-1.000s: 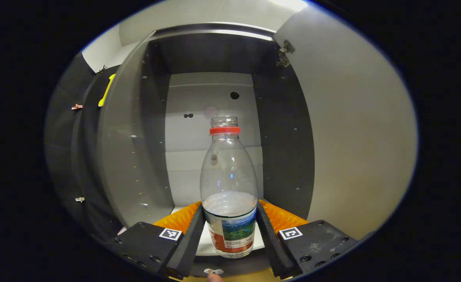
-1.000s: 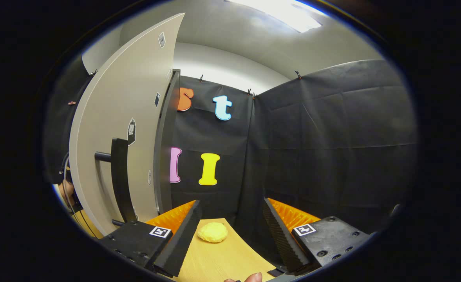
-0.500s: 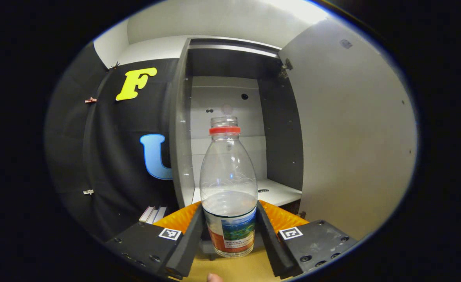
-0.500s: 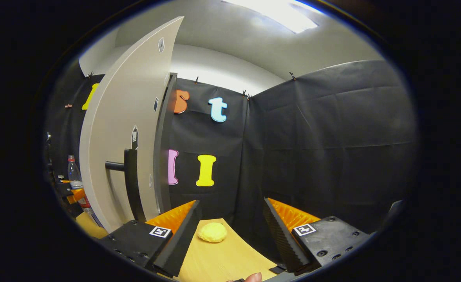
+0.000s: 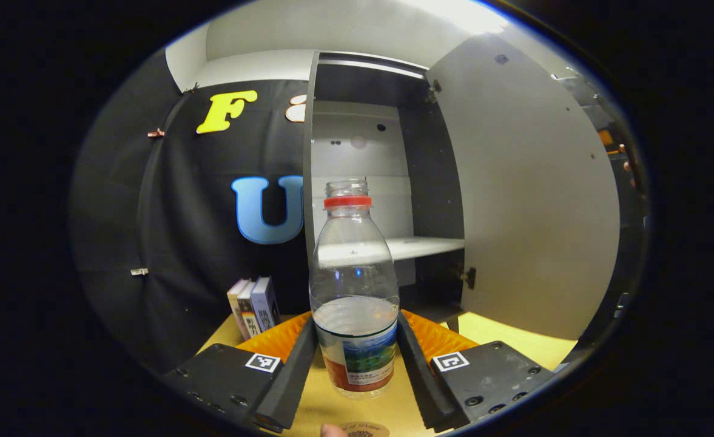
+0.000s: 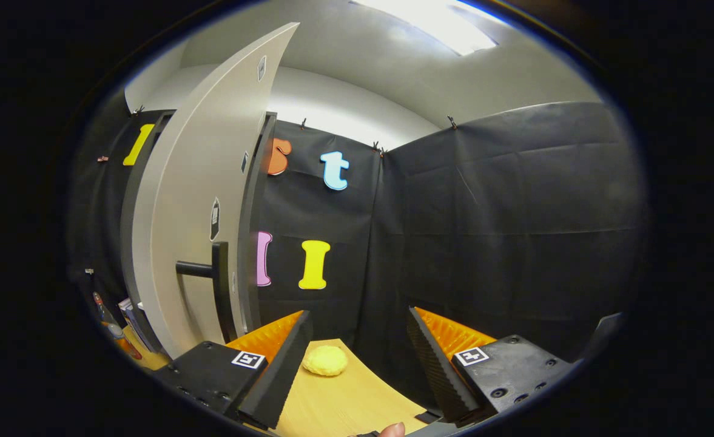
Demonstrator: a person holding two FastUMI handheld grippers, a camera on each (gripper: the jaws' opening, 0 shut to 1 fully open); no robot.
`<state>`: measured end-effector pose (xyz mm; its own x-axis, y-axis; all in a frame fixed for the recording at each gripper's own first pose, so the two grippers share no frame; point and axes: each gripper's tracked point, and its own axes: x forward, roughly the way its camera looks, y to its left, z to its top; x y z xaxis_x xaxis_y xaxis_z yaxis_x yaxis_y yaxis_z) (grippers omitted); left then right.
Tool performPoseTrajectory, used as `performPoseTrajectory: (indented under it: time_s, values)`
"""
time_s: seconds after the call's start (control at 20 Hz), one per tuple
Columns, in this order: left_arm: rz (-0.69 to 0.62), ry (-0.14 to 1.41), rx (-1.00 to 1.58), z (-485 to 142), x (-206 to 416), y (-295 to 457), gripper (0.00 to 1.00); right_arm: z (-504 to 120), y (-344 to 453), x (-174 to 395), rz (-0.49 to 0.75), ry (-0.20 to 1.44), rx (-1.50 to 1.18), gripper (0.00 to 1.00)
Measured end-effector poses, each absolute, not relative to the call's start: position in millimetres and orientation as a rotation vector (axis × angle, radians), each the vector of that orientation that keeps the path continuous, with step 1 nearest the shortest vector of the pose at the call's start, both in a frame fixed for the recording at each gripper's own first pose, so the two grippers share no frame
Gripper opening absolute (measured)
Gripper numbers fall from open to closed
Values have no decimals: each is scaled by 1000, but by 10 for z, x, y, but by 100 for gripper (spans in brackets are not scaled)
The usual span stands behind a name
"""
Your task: Open the cabinet door with the right hand, grasp the bottle in the cabinet with the left hand and place it on the coaster, then close the cabinet door with the right hand.
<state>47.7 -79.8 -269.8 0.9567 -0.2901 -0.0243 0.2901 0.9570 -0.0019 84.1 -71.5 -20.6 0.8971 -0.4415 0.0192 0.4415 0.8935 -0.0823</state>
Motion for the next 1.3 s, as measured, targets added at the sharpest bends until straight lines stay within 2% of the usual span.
performPoseTrajectory:
  time_s: [0.25,0.55,1.05,1.3]
  values:
    - [-317,64,-64,-3307,292,-699,77,-239,-754,849,-500,26,-33,97]
    - [-365,98,-28,-3961,225,-720,77,-206,-888,817,-582,29,-24,97]
    - [-381,96,-8,-4293,183,-667,79,-227,-791,682,-634,65,-131,97]
    - [-382,113,-19,-4325,107,-671,80,-247,-709,657,-618,75,-142,97]
